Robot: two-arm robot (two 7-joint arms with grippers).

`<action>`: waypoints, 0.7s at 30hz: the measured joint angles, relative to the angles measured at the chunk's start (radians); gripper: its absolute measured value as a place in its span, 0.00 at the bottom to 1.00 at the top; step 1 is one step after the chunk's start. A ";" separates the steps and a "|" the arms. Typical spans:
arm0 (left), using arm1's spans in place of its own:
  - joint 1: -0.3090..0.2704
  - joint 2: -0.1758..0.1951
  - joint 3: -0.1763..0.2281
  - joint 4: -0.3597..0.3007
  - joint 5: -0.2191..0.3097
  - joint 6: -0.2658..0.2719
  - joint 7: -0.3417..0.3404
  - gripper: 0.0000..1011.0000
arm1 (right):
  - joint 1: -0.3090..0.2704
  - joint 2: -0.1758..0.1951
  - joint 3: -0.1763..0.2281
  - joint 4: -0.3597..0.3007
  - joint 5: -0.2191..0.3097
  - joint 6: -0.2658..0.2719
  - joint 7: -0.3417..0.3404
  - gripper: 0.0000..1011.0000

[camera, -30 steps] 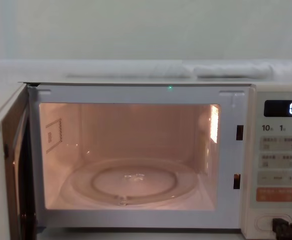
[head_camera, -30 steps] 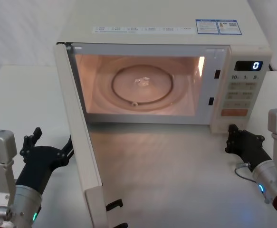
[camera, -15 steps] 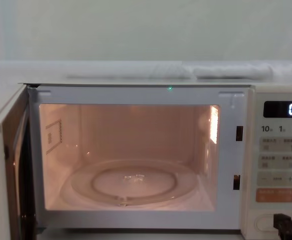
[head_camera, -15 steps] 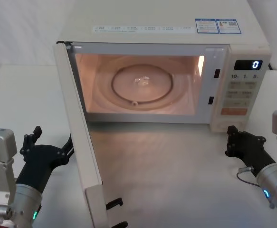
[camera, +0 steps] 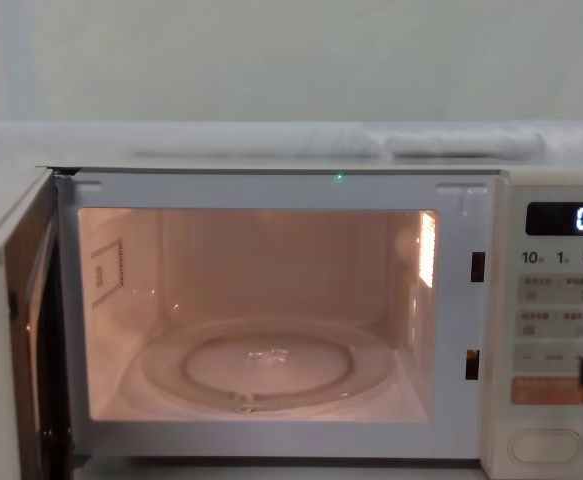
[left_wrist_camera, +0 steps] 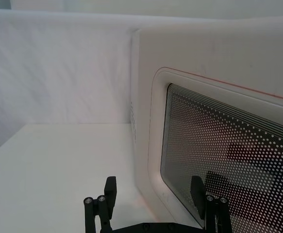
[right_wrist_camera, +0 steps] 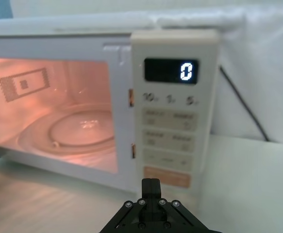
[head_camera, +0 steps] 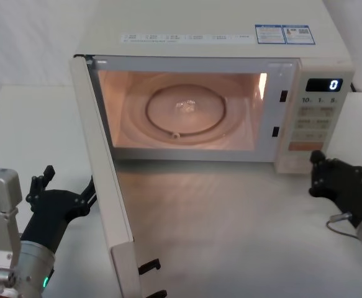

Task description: Press the button to open the microwave door with one hand; close the microwave door with the other hand.

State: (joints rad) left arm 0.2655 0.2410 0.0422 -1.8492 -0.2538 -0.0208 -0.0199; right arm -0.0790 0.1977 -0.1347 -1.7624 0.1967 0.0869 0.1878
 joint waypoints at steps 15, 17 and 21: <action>0.000 0.000 0.000 0.000 0.000 0.000 0.000 0.99 | 0.015 0.059 0.104 0.008 0.061 -0.003 0.011 0.00; 0.000 0.000 0.000 0.000 0.000 0.000 0.000 0.99 | 0.021 0.066 0.109 0.019 0.070 -0.002 0.018 0.00; 0.000 0.000 0.000 0.000 0.000 0.000 0.000 0.99 | 0.040 0.086 0.120 0.051 0.090 0.001 0.036 0.00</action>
State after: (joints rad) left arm 0.2655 0.2409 0.0422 -1.8492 -0.2538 -0.0208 -0.0199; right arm -0.0387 0.2838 -0.0143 -1.7115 0.2872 0.0874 0.2242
